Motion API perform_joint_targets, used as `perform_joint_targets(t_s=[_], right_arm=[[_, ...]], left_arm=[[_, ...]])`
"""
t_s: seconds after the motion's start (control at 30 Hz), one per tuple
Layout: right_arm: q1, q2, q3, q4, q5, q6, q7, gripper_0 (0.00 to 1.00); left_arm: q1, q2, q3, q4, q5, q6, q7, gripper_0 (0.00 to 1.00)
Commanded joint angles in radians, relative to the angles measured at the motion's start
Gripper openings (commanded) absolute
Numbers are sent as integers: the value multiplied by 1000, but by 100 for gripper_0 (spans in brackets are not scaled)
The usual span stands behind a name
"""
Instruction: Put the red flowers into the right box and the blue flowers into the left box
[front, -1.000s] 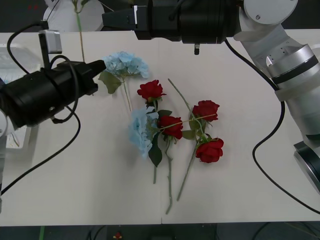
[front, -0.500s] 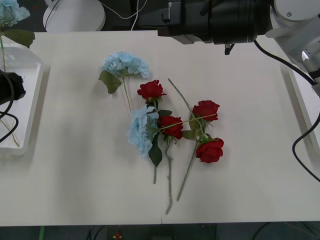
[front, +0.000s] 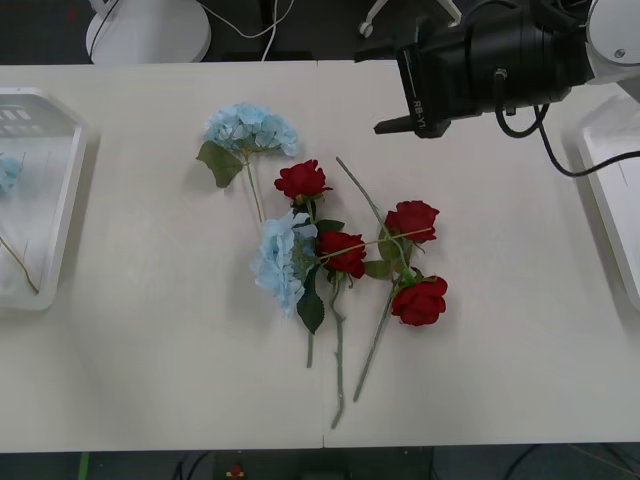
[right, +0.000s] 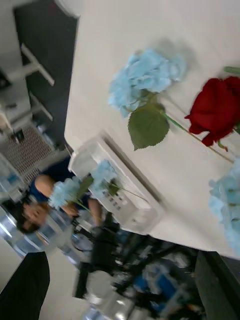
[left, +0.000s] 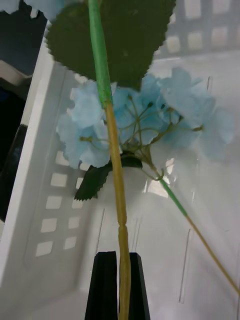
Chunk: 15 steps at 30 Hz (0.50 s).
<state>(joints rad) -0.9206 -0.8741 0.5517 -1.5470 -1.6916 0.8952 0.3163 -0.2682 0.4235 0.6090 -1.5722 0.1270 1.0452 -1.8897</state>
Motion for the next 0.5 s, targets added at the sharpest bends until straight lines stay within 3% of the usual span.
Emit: perform_joint_targets(t_s=[0.03,0.27,0.3,0.37,0.4,0.5], right_arm=[[-50,-66,4,-50,84,54,-367,84],[19,-91,4,-113,250,130,-879,84],[39,-89,4,-139,287,130,-950,84],[86,-89,4,-197,357,130,-1069,84],[108,-88,4,-229,391,130,-1117,84],[180,-89,4,-326,492,133,-1264,84]], left_arm=[[-9,46,20,49,-58,-30,118,0],[0,47,18,95,-81,-28,141,3],[0,49,18,93,-76,-30,142,15],[-2,49,17,93,-70,-30,147,52],[-2,49,15,93,-67,-30,147,65],[-2,47,12,90,-24,-30,150,87]])
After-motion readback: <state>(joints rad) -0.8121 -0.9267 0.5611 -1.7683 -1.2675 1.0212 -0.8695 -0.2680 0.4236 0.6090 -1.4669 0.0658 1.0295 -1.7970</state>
